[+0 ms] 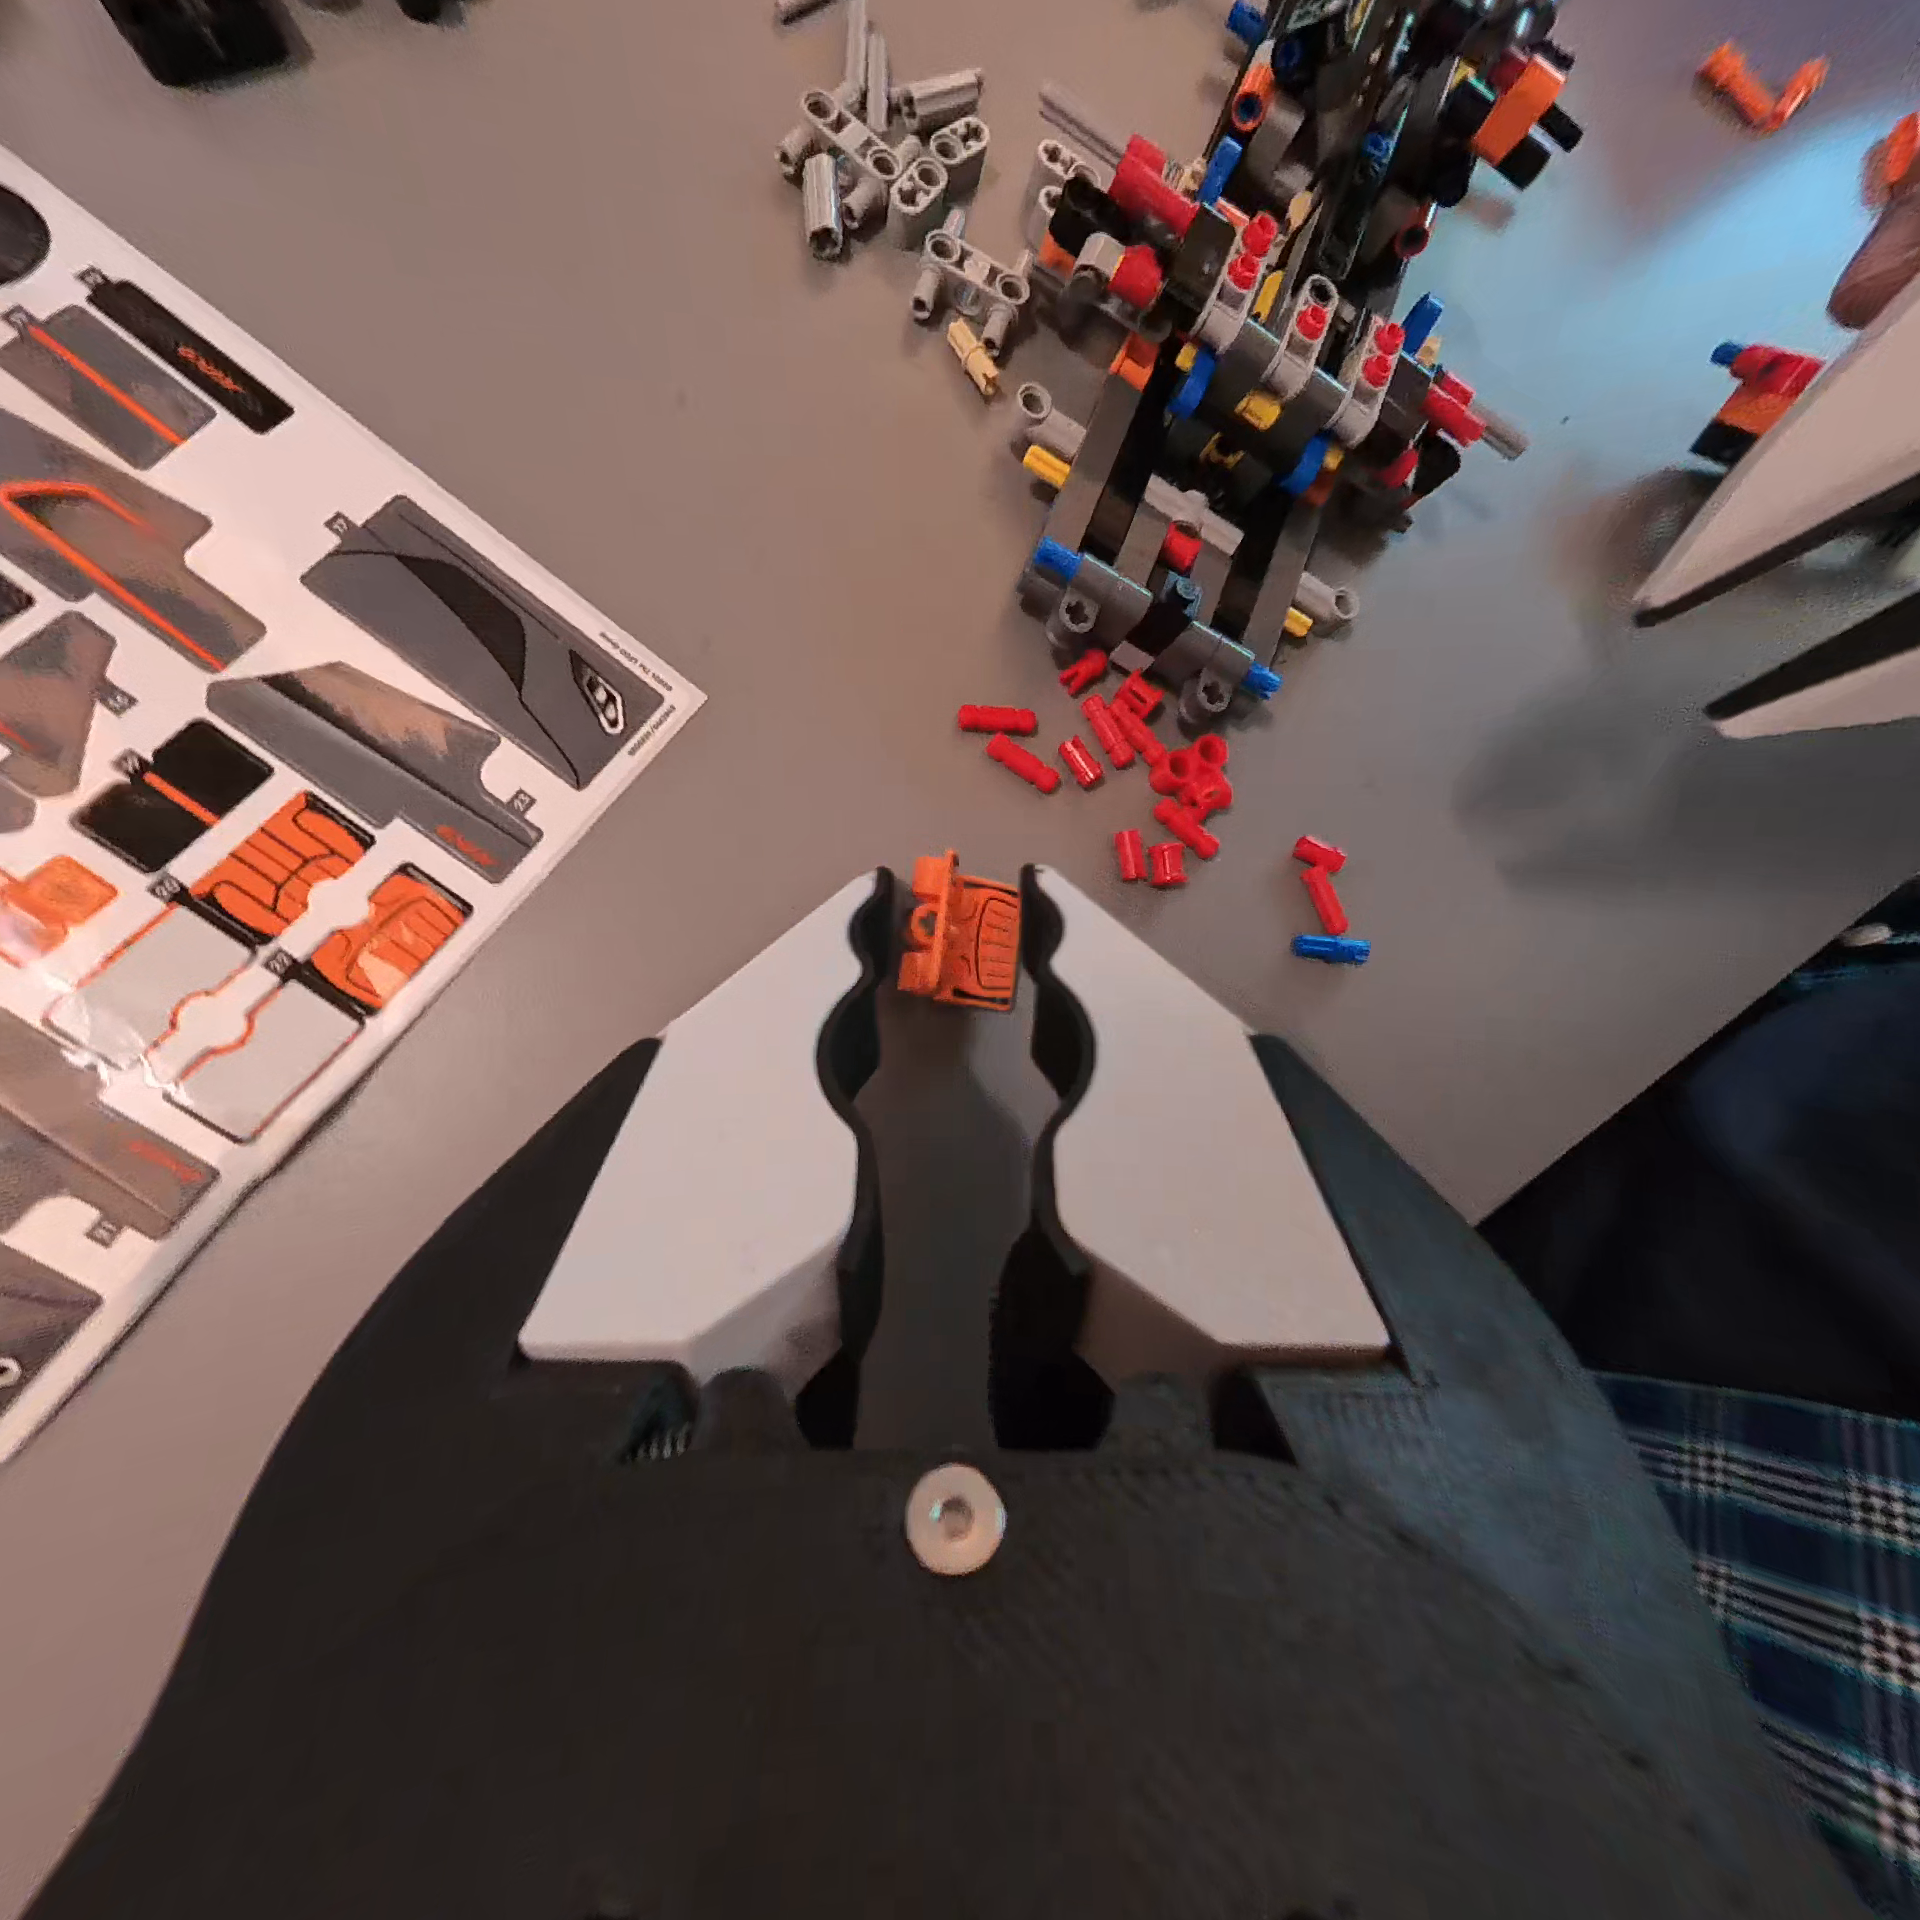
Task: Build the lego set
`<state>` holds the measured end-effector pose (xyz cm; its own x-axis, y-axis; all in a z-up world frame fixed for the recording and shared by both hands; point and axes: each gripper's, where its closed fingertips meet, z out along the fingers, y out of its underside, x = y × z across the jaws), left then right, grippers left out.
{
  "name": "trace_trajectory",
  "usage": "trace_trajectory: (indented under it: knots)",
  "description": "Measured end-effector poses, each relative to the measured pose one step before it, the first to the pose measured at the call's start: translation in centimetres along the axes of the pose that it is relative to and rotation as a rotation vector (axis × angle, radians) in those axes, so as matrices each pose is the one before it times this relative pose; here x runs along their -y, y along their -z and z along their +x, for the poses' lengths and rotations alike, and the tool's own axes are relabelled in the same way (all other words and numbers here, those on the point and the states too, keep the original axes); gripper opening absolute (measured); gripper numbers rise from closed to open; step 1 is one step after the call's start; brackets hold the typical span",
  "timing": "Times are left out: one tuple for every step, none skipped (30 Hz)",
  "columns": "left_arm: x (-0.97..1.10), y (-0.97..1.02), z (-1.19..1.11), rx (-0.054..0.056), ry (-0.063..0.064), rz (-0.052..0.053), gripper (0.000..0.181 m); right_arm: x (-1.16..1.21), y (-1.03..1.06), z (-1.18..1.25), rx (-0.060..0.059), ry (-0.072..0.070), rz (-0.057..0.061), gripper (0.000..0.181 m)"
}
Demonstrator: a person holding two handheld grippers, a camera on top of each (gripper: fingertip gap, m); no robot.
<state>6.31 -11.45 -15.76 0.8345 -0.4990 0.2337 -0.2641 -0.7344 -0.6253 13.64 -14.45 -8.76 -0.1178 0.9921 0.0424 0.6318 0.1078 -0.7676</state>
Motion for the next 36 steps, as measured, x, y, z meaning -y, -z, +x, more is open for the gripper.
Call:
trace_trajectory:
  knots:
    - [0.061, -0.039, -0.040, -0.0031, -0.0241, -0.0060, 0.017, -0.009, 0.105, 0.057, -0.0016, -0.0016, 0.0035, 0.012]
    - [-0.064, -0.008, -0.219, 0.0088, -0.0172, -0.0125, 0.013, 0.007, 0.103, 0.061, -0.0015, -0.0012, 0.0036, 0.012]
    - [0.047, 0.053, -0.047, 0.0008, -0.0261, -0.0038, 0.011, 0.017, 0.104, 0.079, -0.0015, -0.0017, 0.0034, 0.012]
    - [0.038, 0.090, 0.122, -0.0065, -0.0340, -0.0025, 0.010, 0.043, 0.111, 0.078, -0.0014, -0.0016, 0.0042, 0.012]
    - [-0.188, 0.052, -0.211, 0.0118, -0.0217, -0.0162, 0.010, 0.042, 0.083, 0.080, -0.0010, -0.0022, 0.0043, 0.012]
    - [-0.045, 0.057, 0.013, -0.0074, -0.0190, -0.0057, 0.009, 0.038, 0.060, 0.060, 0.0004, -0.0026, 0.0047, 0.012]
    - [0.073, 0.060, 0.443, -0.0366, -0.0213, 0.0033, 0.009, 0.056, 0.057, 0.029, 0.0017, -0.0029, 0.0049, 0.012]
    - [0.014, 0.055, 0.147, -0.0149, -0.0150, -0.0008, 0.009, 0.026, 0.032, 0.031, 0.0010, -0.0028, 0.0034, 0.012]
    - [-0.103, 0.025, -0.236, 0.0095, -0.0098, -0.0097, 0.009, -0.022, 0.021, 0.059, -0.0006, -0.0021, 0.0012, 0.012]
    - [-0.121, -0.046, 0.091, -0.0104, -0.0198, -0.0089, 0.009, -0.054, 0.007, 0.057, -0.0016, -0.0017, -0.0010, 0.013]
    - [-0.025, -0.042, 0.274, -0.0174, -0.0246, -0.0029, 0.010, -0.052, 0.026, 0.075, -0.0028, -0.0014, -0.0005, 0.013]
    - [-0.020, -0.035, 0.043, -0.0002, -0.0143, -0.0031, 0.010, -0.008, 0.039, 0.045, -0.0012, -0.0009, 0.0013, 0.013]
    - [-0.103, -0.077, 0.183, -0.0137, -0.0104, -0.0080, 0.010, 0.004, 0.073, 0.060, -0.0023, -0.0022, 0.0014, 0.013]
    - [-0.064, -0.092, 0.277, -0.0207, -0.0128, -0.0036, 0.015, -0.025, 0.082, 0.102, -0.0042, -0.0029, 0.0004, 0.014]
    - [0.000, -0.006, -0.267, 0.0153, -0.0064, 0.0007, 0.021, -0.031, 0.105, 0.092, -0.0029, -0.0026, 0.0017, 0.014]
    - [0.065, 0.073, -0.113, 0.0065, -0.0090, 0.0068, 0.025, -0.042, 0.115, 0.102, -0.0028, -0.0038, 0.0015, 0.014]
    - [0.079, 0.100, 0.190, -0.0155, -0.0009, 0.0071, 0.029, -0.091, 0.115, 0.136, -0.0041, -0.0058, 0.0002, 0.015]
    - [0.044, 0.150, -0.082, 0.0038, 0.0102, 0.0061, 0.034, -0.125, 0.147, 0.166, -0.0051, -0.0074, -0.0008, 0.015]
    - [0.064, 0.261, -0.137, 0.0126, 0.0048, 0.0120, 0.036, -0.095, 0.161, 0.124, -0.0037, -0.0049, 0.0022, 0.015]
    - [0.047, 0.283, 0.020, 0.0048, 0.0042, 0.0146, 0.037, -0.053, 0.195, 0.117, -0.0029, -0.0058, 0.0042, 0.015]
    - [-0.037, 0.268, -0.071, 0.0103, 0.0125, 0.0096, 0.039, -0.073, 0.186, 0.028, 0.0010, -0.0068, 0.0023, 0.015]
    - [-0.100, 0.268, -0.018, 0.0090, 0.0128, 0.0072, 0.040, -0.077, 0.183, -0.050, 0.0026, -0.0048, 0.0013, 0.015]
    - [-0.077, 0.262, 0.087, 0.0076, 0.0077, 0.0107, 0.042, -0.055, 0.136, -0.119, 0.0037, -0.0011, 0.0040, 0.016]
    - [-0.084, 0.219, 0.067, 0.0118, 0.0076, 0.0119, 0.042, -0.090, 0.078, -0.184, 0.0051, -0.0007, 0.0020, 0.016]
    - [-0.146, 0.129, 0.090, 0.0109, 0.0108, 0.0064, 0.042, -0.168, 0.003, -0.113, 0.0022, -0.0010, -0.0005, 0.016]
    - [-0.132, 0.068, 0.147, 0.0065, 0.0086, 0.0054, 0.041, -0.185, -0.063, -0.089, 0.0027, -0.0014, -0.0023, 0.016]
    - [-0.131, 0.002, 0.055, 0.0122, 0.0090, 0.0029, 0.040, -0.152, -0.104, -0.107, 0.0058, -0.0012, -0.0020, 0.016]
    - [-0.087, -0.034, 0.059, 0.0104, 0.0095, 0.0029, 0.039, -0.064, -0.089, -0.104, 0.0058, 0.0005, -0.0006, 0.016]
    - [-0.077, -0.074, 0.044, 0.0090, 0.0101, 0.0014, 0.038, 0.006, -0.055, -0.066, 0.0030, 0.0018, 0.0004, 0.016]
    - [-0.046, -0.096, 0.049, 0.0056, 0.0076, 0.0018, 0.038, 0.058, -0.026, -0.048, 0.0019, 0.0025, 0.0016, 0.015]
    - [-0.056, -0.093, -0.018, 0.0070, 0.0074, 0.0019, 0.036, 0.084, 0.002, -0.021, 0.0008, 0.0014, 0.0026, 0.015]
    - [-0.027, -0.062, -0.108, 0.0103, 0.0070, 0.0034, 0.034, 0.074, 0.022, -0.015, 0.0000, 0.0009, 0.0033, 0.015]
    - [0.044, -0.028, -0.256, 0.0174, 0.0078, 0.0091, 0.031, 0.041, 0.009, -0.018, 0.0005, 0.0001, 0.0026, 0.014]
    - [0.052, -0.071, -0.095, 0.0038, 0.0039, 0.0080, 0.026, -0.046, -0.011, -0.016, 0.0016, -0.0020, -0.0005, 0.014]
    - [-0.075, -0.115, 0.053, -0.0088, 0.0006, -0.0027, 0.021, -0.108, -0.054, -0.008, 0.0014, -0.0016, -0.0028, 0.014]
    - [-0.162, -0.151, -0.096, 0.0014, 0.0007, -0.0086, 0.017, -0.178, -0.099, -0.014, 0.0023, -0.0025, -0.0060, 0.014]
